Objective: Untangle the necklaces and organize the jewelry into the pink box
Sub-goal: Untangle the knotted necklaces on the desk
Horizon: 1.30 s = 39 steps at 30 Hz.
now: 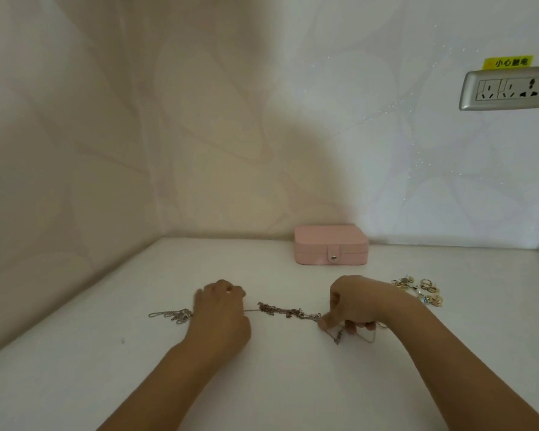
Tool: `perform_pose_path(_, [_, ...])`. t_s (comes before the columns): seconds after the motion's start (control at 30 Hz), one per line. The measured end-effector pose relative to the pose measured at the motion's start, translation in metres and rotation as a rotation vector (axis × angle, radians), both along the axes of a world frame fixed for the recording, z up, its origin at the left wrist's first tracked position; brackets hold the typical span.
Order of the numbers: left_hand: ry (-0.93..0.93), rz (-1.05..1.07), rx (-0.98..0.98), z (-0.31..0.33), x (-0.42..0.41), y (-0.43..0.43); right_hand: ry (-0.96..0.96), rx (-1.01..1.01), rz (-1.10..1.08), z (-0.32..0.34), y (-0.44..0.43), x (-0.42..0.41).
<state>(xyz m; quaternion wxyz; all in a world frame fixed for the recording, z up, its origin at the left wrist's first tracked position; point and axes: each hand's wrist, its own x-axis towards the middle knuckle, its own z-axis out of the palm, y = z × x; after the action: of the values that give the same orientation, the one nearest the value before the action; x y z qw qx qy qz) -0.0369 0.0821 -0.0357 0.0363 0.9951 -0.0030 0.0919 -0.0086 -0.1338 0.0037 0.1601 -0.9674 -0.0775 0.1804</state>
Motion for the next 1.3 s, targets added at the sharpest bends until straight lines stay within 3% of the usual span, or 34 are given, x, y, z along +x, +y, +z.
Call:
perform_pose_path(0.1, [0.182, -0.172, -0.05, -0.012, -0.01, -0.024, -0.032, 0.025, -0.003, -0.004, 0.003, 0.004])
perform_pose_path(0.2, [0.298, -0.165, -0.087, -0.022, -0.005, -0.025, -0.004, 0.015, 0.002, -0.002, -0.002, 0.004])
perform_pose_path(0.53, [0.203, 0.184, -0.091, -0.028, 0.03, 0.022, 0.152, -0.176, 0.049, 0.01, -0.019, -0.003])
perform_pose_path(0.7, [0.198, 0.358, -0.114, -0.025, 0.027, 0.021, 0.181, -0.127, 0.023, 0.012, -0.02, -0.004])
perform_pose_path(0.77, [0.148, 0.273, -0.08, -0.023, 0.026, 0.019, 0.107, -0.138, 0.069, 0.012, -0.018, -0.005])
perform_pose_path(0.83, [0.04, 0.002, -0.174, -0.022, 0.026, 0.015, -0.048, -0.123, 0.138, 0.01, -0.013, -0.004])
perform_pose_path(0.97, [-0.07, -0.37, -0.347, -0.016, 0.017, -0.004, -0.277, 0.164, 0.153, -0.009, 0.013, 0.001])
perform_pose_path(1.13, [-0.033, -0.332, -0.366, -0.012, 0.014, -0.008, -0.275, 0.266, 0.263, -0.027, 0.033, 0.006])
perform_pose_path(1.23, [0.008, -0.316, -0.594, -0.013, 0.014, -0.005, -0.26, 0.288, 0.295, -0.026, 0.033, 0.007])
perform_pose_path(1.3, [0.026, -0.267, -0.794, -0.009, 0.014, -0.003, -0.208, 0.415, 0.248, -0.023, 0.032, 0.007])
